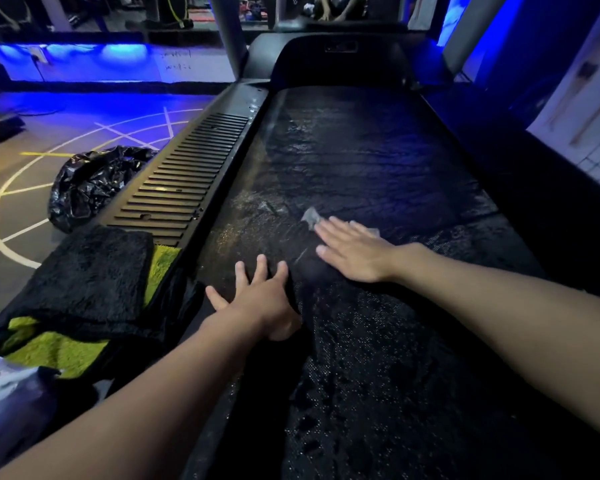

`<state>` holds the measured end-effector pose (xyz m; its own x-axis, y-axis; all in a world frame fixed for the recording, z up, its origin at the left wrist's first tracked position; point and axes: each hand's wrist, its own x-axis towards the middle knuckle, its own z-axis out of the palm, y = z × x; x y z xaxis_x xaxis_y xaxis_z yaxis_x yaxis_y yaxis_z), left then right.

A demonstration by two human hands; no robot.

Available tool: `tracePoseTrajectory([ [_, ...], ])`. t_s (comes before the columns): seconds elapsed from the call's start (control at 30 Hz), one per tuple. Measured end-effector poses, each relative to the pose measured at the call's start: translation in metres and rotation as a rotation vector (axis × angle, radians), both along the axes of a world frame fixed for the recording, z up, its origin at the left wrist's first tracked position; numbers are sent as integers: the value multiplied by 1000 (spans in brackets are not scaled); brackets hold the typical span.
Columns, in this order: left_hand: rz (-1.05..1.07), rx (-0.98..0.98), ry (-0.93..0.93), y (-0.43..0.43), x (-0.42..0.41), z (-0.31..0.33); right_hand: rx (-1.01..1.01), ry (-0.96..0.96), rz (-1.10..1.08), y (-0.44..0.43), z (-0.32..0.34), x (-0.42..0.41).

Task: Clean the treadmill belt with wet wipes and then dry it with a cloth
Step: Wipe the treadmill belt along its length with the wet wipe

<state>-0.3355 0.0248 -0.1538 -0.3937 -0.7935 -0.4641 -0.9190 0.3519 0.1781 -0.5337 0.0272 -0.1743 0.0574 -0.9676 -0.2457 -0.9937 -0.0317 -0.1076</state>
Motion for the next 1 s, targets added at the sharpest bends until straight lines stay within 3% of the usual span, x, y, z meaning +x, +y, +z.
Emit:
tracePoseTrajectory([
  [0.07, -90, -40, 5, 0, -2, -2, 4, -8, -6, 2, 3, 3],
  [0.17, -112, -12, 4, 1, -6, -3, 14, -13, 211, 27, -5, 10],
  [0.33, -56, 53, 16, 4, -13, 11, 3, 13, -73, 8, 1, -25],
  [0.47, -78, 35, -70, 11, -20, 8, 23, -15, 142, 39, -6, -15],
  [0.6, -32, 19, -73, 17, -28, 8, 32, -37, -118, 13, 1, -33],
  [0.77, -87, -8, -61, 21, -44, 8, 34, -3, 135, 51, -7, -22],
  [0.9, -126, -12, -13, 18, -42, 8, 41, -8, -149, 24, -1, -46],
  [1.0, -135, 5, -42, 19, -42, 10, 45, -2, -9, 44, -3, -36],
])
